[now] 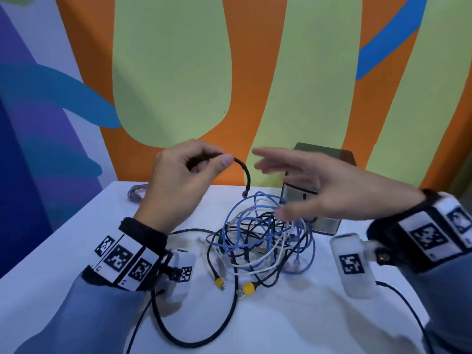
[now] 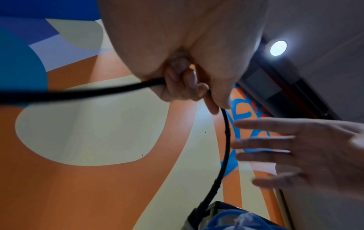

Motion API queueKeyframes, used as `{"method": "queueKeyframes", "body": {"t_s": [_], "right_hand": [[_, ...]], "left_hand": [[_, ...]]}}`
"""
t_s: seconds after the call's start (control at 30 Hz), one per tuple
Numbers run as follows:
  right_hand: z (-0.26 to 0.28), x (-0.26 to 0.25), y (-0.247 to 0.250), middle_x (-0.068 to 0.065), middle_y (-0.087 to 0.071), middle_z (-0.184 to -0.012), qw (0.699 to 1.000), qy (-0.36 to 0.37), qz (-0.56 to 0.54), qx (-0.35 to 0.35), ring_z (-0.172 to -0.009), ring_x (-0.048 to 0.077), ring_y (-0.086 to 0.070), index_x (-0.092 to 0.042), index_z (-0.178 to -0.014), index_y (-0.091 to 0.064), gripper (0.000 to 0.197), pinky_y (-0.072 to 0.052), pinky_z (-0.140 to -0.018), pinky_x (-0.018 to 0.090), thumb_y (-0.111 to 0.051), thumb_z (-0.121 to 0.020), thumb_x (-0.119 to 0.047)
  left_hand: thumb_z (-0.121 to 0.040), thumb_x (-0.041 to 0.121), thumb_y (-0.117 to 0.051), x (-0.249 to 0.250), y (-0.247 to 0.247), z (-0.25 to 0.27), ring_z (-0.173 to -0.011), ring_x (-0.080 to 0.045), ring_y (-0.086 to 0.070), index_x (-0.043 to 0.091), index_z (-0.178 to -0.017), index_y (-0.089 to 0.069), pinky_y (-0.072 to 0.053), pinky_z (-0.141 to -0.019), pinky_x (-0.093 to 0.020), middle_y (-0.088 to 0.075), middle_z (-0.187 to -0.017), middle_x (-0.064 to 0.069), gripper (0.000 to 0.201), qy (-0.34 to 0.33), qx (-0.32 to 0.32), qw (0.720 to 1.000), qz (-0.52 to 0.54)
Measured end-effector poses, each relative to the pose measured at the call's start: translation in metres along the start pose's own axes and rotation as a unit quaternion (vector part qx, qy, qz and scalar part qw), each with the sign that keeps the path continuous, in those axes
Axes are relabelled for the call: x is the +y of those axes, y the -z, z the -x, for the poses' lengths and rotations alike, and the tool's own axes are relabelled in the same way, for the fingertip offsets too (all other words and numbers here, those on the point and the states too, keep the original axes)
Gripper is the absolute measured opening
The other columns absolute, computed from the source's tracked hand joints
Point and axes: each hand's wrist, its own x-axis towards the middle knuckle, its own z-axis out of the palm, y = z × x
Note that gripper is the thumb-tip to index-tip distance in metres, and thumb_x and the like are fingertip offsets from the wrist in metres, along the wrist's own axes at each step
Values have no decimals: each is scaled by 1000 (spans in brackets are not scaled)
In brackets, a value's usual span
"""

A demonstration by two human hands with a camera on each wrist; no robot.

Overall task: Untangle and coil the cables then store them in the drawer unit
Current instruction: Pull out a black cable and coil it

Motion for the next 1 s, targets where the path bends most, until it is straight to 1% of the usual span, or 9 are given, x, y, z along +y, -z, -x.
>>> {"method": "queueKeyframes", "body": {"t_s": [0.1, 0.17, 0.27, 0.37, 0.43, 0.5, 0.73, 0.83, 1.0], "right_hand": [[-31, -18, -24, -7, -63, -137, 991, 28, -95, 93, -127, 0, -61, -27, -161, -35, 85, -48, -114, 36, -82, -90, -22], [-49, -23, -42, 0, -70, -116, 979, 19, -176, 99, -97, 8, -71, -18, -156, -45, 66, -57, -91, 34, -75, -96, -17], [-58, -23, -53, -12, -56, -68, 974, 8, -208, 93, -58, 5, -44, -15, -124, -72, 24, -34, -57, 22, -66, -103, -23], [-51, -18, -42, -18, -45, -47, 976, -28, -158, 149, -45, 0, -41, -13, -96, -78, 28, -27, -53, 16, -64, -102, -37], [-44, -7, -30, -13, -36, -51, 960, -37, -203, 192, -46, 7, -29, -14, -79, -69, 34, -22, -53, 22, -65, -101, -39], [-39, 4, -23, -5, -25, -57, 936, -38, -278, 214, -54, 17, -15, -16, -74, -57, 36, -15, -49, 26, -62, -103, -36], [-42, -13, -38, 5, -46, -63, 924, -31, -379, 48, -49, 15, -34, -8, -104, -65, 38, -24, -45, 26, -49, -105, -42], [-49, -26, -41, -2, -31, -57, 906, 18, -420, 47, -49, 11, -17, -12, -98, -60, 29, -6, -46, 28, -46, -109, -36], [-63, -31, -41, -9, -25, -52, 826, 89, -544, 117, -47, 8, -10, -12, -108, -69, 32, -6, -42, 23, -44, -108, -32]], "left_hand": [[-97, 25, -72, 3, -3, 3, -76, -10, -57, 27, -105, -81, -44, -69, -29, -68, -85, 6, 12, -13, -97, 995, 22], [-96, 18, -70, 2, -3, 5, -82, -7, -63, 23, -109, -81, -51, -75, -31, -69, -88, 10, 18, -16, -137, 990, 28], [-95, 9, -78, 1, 1, 4, -88, -22, -74, 10, -110, -76, -60, -85, -49, -75, -89, 2, 15, 7, -122, 991, 51], [-83, 31, -84, -3, 14, -3, -64, -15, -57, 8, -103, -74, -51, -59, -29, -66, -69, -2, 32, 70, -85, 991, 74], [-83, 35, -81, -8, 25, -6, -54, -7, -44, 6, -96, -77, -37, -52, -18, -56, -60, 11, 32, 107, -86, 988, 71], [-88, 35, -79, -13, 33, -8, -52, -10, -36, 4, -93, -78, -31, -50, -21, -47, -58, 10, 31, 125, -86, 985, 83], [-96, 23, -76, -1, 33, -8, -54, -6, -42, 10, -94, -79, -33, -52, -17, -57, -64, 15, 14, 27, -40, 997, 58], [-95, 28, -78, 4, 26, -8, -71, -7, -55, 17, -95, -81, -41, -64, -23, -72, -80, 11, 11, -23, 11, 999, 45], [-104, 36, -67, -6, 19, -8, -64, -12, -52, 25, -111, -81, -40, -59, -29, -59, -67, 9, 19, 9, 49, 998, -46]]}}
